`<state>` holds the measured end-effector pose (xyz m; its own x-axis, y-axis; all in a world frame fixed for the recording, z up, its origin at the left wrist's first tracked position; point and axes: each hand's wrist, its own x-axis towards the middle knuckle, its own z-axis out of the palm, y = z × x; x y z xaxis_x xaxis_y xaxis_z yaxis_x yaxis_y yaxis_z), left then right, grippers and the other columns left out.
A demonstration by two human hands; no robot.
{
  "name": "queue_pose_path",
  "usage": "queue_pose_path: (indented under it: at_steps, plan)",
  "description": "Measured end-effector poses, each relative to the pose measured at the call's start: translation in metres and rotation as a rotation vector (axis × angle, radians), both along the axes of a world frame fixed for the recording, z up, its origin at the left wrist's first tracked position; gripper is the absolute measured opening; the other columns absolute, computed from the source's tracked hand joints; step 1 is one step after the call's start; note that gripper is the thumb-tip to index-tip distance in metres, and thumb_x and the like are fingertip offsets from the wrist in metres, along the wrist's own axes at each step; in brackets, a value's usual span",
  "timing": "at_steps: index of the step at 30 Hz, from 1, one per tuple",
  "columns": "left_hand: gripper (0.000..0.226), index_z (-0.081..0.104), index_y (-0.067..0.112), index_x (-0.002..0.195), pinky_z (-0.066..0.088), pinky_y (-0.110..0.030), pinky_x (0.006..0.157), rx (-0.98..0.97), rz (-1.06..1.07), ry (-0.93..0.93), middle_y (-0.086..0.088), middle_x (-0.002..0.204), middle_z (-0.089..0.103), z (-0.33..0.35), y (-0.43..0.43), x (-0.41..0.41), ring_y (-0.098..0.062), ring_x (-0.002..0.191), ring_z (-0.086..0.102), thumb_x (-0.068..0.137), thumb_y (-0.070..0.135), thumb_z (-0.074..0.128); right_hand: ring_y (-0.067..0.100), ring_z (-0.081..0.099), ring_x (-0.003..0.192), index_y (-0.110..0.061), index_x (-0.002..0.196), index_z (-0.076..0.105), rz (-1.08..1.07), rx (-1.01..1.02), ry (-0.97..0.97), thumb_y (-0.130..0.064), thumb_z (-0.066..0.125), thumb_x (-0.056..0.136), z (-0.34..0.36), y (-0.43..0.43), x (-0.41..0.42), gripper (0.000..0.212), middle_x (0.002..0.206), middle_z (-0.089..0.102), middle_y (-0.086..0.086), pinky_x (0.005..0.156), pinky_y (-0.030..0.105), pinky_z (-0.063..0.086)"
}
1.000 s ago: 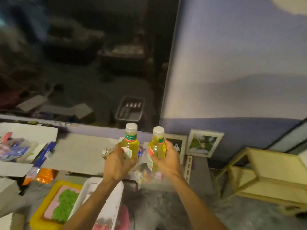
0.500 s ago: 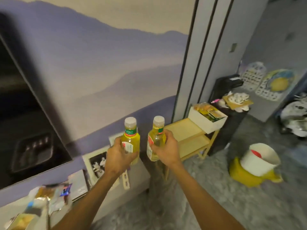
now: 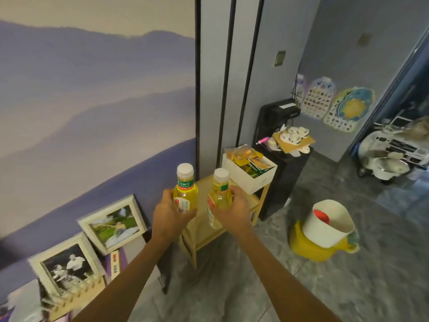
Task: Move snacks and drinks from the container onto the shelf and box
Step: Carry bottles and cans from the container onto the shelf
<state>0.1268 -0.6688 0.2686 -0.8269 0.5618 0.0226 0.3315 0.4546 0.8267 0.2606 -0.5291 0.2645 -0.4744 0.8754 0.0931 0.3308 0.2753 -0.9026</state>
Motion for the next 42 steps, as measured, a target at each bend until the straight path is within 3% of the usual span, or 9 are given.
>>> queue_pose_path:
  at_steps: [4, 9, 12, 15, 21, 27, 32, 37, 42]
  plan:
    - [0.074, 0.048, 0.03, 0.128, 0.061, -0.048, 0.095, -0.008, 0.03, -0.062, 0.004, 0.122, 0.066, -0.019, 0.06, -0.015, -0.022, 0.107, 0.069, 0.073, 0.056, 0.089, 0.004, 0.059, 0.093, -0.027, 0.136, 0.056, -0.017, -0.01, -0.042, -0.052, 0.084, 0.085, -0.013, 0.058, -0.011, 0.063, 0.111, 0.058, -0.019, 0.09, 0.019, 0.048]
    - [0.054, 0.052, 0.025, 0.118, 0.06, -0.048, 0.094, 0.034, 0.089, -0.139, 0.005, 0.108, 0.065, -0.041, 0.129, -0.043, -0.01, 0.088, 0.066, 0.081, 0.032, 0.091, 0.007, 0.06, 0.101, -0.029, 0.136, 0.055, 0.015, 0.005, -0.087, -0.051, 0.084, 0.085, -0.033, 0.128, -0.04, 0.063, 0.115, 0.059, -0.021, 0.097, 0.023, 0.05]
    - [0.069, 0.048, 0.032, 0.125, 0.059, -0.05, 0.097, 0.006, 0.125, -0.118, 0.004, 0.119, 0.064, -0.063, 0.173, -0.069, -0.015, 0.103, 0.066, 0.074, 0.048, 0.092, 0.008, 0.066, 0.096, -0.032, 0.13, 0.057, 0.05, -0.013, -0.068, -0.045, 0.086, 0.083, -0.047, 0.174, -0.067, 0.058, 0.11, 0.065, -0.021, 0.088, 0.023, 0.054]
    - [0.073, 0.049, 0.032, 0.124, 0.059, -0.048, 0.093, 0.004, 0.193, -0.118, 0.005, 0.118, 0.065, -0.088, 0.22, -0.096, -0.019, 0.109, 0.066, 0.069, 0.047, 0.094, 0.004, 0.053, 0.101, -0.027, 0.136, 0.053, 0.017, -0.017, -0.128, -0.045, 0.086, 0.085, -0.061, 0.223, -0.104, 0.063, 0.111, 0.056, -0.018, 0.092, 0.021, 0.042]
    - [0.067, 0.051, 0.022, 0.123, 0.038, -0.013, 0.068, 0.066, 0.254, -0.181, 0.017, 0.1, 0.058, -0.108, 0.297, -0.135, 0.003, 0.087, 0.056, 0.073, 0.026, 0.096, 0.01, 0.058, 0.116, -0.024, 0.148, 0.05, 0.065, -0.013, -0.192, -0.043, 0.087, 0.084, -0.106, 0.308, -0.168, 0.077, 0.129, 0.063, -0.011, 0.102, 0.03, 0.048]
    - [0.078, 0.046, 0.03, 0.125, 0.057, -0.036, 0.079, -0.004, 0.38, -0.25, 0.013, 0.109, 0.063, -0.15, 0.346, -0.155, -0.014, 0.096, 0.064, 0.067, 0.036, 0.099, 0.015, 0.067, 0.108, -0.031, 0.124, 0.059, 0.084, 0.002, -0.262, -0.039, 0.088, 0.083, -0.164, 0.357, -0.212, 0.051, 0.115, 0.068, -0.011, 0.1, 0.038, 0.056]
    - [0.076, 0.042, 0.035, 0.117, 0.055, -0.037, 0.078, -0.062, 0.489, -0.278, 0.014, 0.109, 0.061, -0.206, 0.379, -0.165, -0.016, 0.098, 0.064, 0.067, 0.037, 0.099, 0.023, 0.066, 0.12, -0.014, 0.143, 0.055, 0.122, -0.05, -0.261, -0.031, 0.09, 0.083, -0.224, 0.384, -0.243, 0.071, 0.131, 0.069, 0.004, 0.1, 0.027, 0.046]
    - [0.073, 0.045, 0.029, 0.116, 0.059, -0.048, 0.082, -0.056, 0.607, -0.271, 0.005, 0.113, 0.067, -0.269, 0.411, -0.18, -0.025, 0.1, 0.067, 0.067, 0.035, 0.099, 0.024, 0.069, 0.119, -0.014, 0.14, 0.058, 0.152, -0.016, -0.218, -0.028, 0.092, 0.08, -0.288, 0.408, -0.266, 0.07, 0.128, 0.071, 0.004, 0.099, 0.046, 0.059]
    - [0.071, 0.047, 0.028, 0.117, 0.061, -0.047, 0.083, -0.01, 0.616, -0.267, 0.005, 0.117, 0.069, -0.323, 0.444, -0.194, -0.02, 0.101, 0.068, 0.069, 0.036, 0.098, 0.022, 0.065, 0.128, -0.016, 0.147, 0.052, 0.163, -0.072, -0.119, -0.026, 0.089, 0.084, -0.325, 0.421, -0.279, 0.074, 0.137, 0.068, 0.002, 0.104, 0.049, 0.057]
